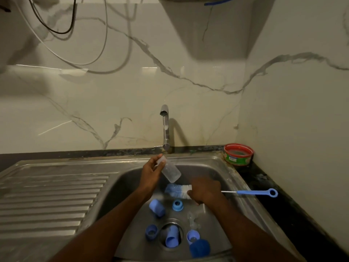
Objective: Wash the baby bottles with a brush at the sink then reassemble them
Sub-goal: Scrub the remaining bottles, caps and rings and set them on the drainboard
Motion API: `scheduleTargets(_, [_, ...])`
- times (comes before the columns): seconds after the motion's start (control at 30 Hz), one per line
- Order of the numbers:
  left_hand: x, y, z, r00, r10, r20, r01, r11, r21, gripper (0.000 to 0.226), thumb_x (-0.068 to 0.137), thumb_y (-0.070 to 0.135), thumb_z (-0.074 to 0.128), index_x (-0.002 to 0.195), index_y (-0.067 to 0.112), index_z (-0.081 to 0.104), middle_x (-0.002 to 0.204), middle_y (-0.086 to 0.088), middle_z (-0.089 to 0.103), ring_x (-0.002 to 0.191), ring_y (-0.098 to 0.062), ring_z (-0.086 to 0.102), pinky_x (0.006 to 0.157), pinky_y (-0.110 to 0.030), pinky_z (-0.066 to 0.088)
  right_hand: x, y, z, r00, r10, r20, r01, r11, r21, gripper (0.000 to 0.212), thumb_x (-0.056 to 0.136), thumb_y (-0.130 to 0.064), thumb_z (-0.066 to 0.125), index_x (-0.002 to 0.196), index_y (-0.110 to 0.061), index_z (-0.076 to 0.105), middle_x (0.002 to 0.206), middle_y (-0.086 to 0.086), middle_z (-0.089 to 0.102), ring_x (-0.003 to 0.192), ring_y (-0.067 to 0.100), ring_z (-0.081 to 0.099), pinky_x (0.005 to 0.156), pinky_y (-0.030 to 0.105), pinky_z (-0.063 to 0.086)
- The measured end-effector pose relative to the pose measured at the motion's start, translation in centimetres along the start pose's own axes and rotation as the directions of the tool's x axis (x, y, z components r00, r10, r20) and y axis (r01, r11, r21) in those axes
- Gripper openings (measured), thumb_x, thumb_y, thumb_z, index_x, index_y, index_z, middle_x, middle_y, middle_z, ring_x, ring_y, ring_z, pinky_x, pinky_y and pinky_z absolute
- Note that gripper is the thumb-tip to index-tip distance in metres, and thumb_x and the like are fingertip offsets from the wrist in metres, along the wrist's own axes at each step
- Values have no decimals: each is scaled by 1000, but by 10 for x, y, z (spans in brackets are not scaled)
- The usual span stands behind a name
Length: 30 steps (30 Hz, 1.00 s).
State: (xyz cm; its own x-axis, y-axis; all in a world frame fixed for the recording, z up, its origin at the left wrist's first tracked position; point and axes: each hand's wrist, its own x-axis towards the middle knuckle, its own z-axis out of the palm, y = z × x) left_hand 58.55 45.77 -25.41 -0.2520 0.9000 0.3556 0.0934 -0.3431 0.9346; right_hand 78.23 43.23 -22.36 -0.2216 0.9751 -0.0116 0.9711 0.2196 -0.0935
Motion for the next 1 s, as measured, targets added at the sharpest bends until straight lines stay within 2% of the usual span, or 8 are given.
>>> scheduleTargets(0.23, [-2, -5, 7, 940, 190, 282, -270, 921, 281, 58, 97, 36, 65, 148, 32, 38, 133, 15, 55, 115, 0, 59, 85, -19, 56, 4, 4, 4, 999, 30, 26, -27, 995, -93, 42, 91, -35, 69, 131, -25, 59, 130, 0, 63, 121, 22, 59, 92, 38, 43])
scheduleTargets(0.4, [0, -7, 3, 981, 168, 95, -192, 908, 372, 41, 91, 37, 72, 126, 18, 61, 115, 7, 66, 100, -3, 65, 71, -11, 53, 5, 3, 6, 999, 32, 37, -28, 992, -120, 44, 91, -35, 71, 132, -25, 57, 130, 0, 63, 122, 22, 57, 95, 39, 42])
scheduleTargets(0.67, [0, 5, -11, 986, -123, 110, 90, 960, 266, 35, 103, 50, 45, 126, 26, 54, 119, -5, 62, 101, -22, 65, 78, -35, 56, 1, 3, 2, 998, 12, 54, -5, 993, -119, 38, 90, -32, 70, 125, -21, 64, 119, 1, 68, 116, 22, 60, 89, 39, 43])
scheduleTargets(0.7, [1, 6, -14, 984, -86, 153, 8, 893, 450, 39, 102, 55, 45, 125, 26, 56, 114, -3, 64, 99, -21, 66, 77, -32, 54, 0, 4, 0, 998, 4, 61, 3, 992, -126, 36, 89, -31, 71, 123, -21, 65, 118, 1, 69, 115, 22, 61, 86, 39, 43])
scheduleTargets(0.77, [7, -1, -21, 950, -38, 309, -253, 481, 839, 49, 96, 64, 49, 129, 29, 56, 116, 0, 66, 102, -17, 63, 85, -31, 51, -1, 5, -3, 997, -4, 78, 15, 990, -139, 31, 89, -28, 70, 118, -19, 67, 115, 1, 71, 113, 22, 63, 82, 37, 41])
scheduleTargets(0.83, [3, -6, -21, 922, -140, 361, -338, 163, 927, 69, 82, 70, 63, 137, 31, 49, 129, 0, 61, 113, -17, 58, 97, -38, 49, -2, 6, -4, 996, -6, 94, 21, 988, -151, 22, 92, -24, 66, 112, -16, 69, 110, 1, 73, 109, 21, 66, 81, 34, 41])
scheduleTargets(0.9, [-2, -10, -17, 926, -229, 301, -291, 77, 954, 93, 70, 68, 76, 144, 25, 41, 139, -4, 54, 123, -22, 54, 102, -40, 47, -3, 7, -6, 997, -2, 80, 15, 987, -161, 19, 93, -22, 64, 110, -15, 69, 105, 0, 73, 102, 20, 67, 80, 32, 41])
scheduleTargets(1.0, [-7, -9, -10, 915, -246, 319, -295, 130, 946, 84, 67, 60, 84, 136, 26, 49, 133, -1, 56, 117, -20, 55, 99, -36, 48, -6, 7, -7, 1000, 19, 24, -14, 982, -187, 24, 96, -22, 63, 119, -15, 67, 109, 0, 69, 96, 19, 63, 81, 33, 46])
